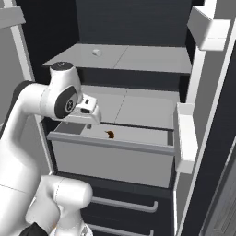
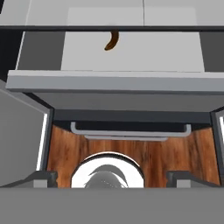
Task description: Fully open the fridge drawer.
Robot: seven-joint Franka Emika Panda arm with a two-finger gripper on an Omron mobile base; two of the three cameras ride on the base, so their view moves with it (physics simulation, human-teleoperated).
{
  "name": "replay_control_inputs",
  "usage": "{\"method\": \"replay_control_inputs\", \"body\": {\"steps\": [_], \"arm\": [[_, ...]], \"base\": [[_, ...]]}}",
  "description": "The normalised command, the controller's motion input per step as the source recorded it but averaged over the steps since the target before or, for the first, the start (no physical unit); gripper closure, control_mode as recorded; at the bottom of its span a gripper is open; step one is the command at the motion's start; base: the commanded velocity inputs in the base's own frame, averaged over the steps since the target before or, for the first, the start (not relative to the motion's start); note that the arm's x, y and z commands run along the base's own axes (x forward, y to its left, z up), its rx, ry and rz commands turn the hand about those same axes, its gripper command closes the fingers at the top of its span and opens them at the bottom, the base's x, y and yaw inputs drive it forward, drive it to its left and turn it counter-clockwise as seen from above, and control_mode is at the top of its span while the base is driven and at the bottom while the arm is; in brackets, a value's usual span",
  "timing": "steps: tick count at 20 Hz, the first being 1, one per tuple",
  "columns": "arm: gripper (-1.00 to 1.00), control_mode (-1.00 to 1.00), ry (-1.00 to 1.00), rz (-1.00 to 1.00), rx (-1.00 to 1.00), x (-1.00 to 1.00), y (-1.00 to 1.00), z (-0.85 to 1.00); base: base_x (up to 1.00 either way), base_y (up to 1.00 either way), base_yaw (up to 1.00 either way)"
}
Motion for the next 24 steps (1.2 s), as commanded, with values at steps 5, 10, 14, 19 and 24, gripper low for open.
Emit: {"method": "replay_control_inputs", "body": {"steps": [5, 10, 14, 19, 24], "arm": [[-1.0, -1.0, 0.0, 0.0, 0.0, -0.01, -0.19, 0.0], [-1.0, -1.0, 0.0, 0.0, 0.0, 0.0, 0.0, 0.0], [-1.0, -1.0, 0.0, 0.0, 0.0, -0.06, 0.0, 0.0], [-1.0, 1.0, 0.01, 0.0, 0.0, -0.08, 0.0, -0.02], [-1.0, 1.0, 0.0, 0.0, 0.0, 0.0, 0.0, 0.0]], "base": [[0.0, 0.0, 0.0], [0.0, 0.0, 0.0], [0.0, 0.0, 0.0], [-0.47, -0.03, 0.0], [-0.64, -0.05, 0.0]]}}
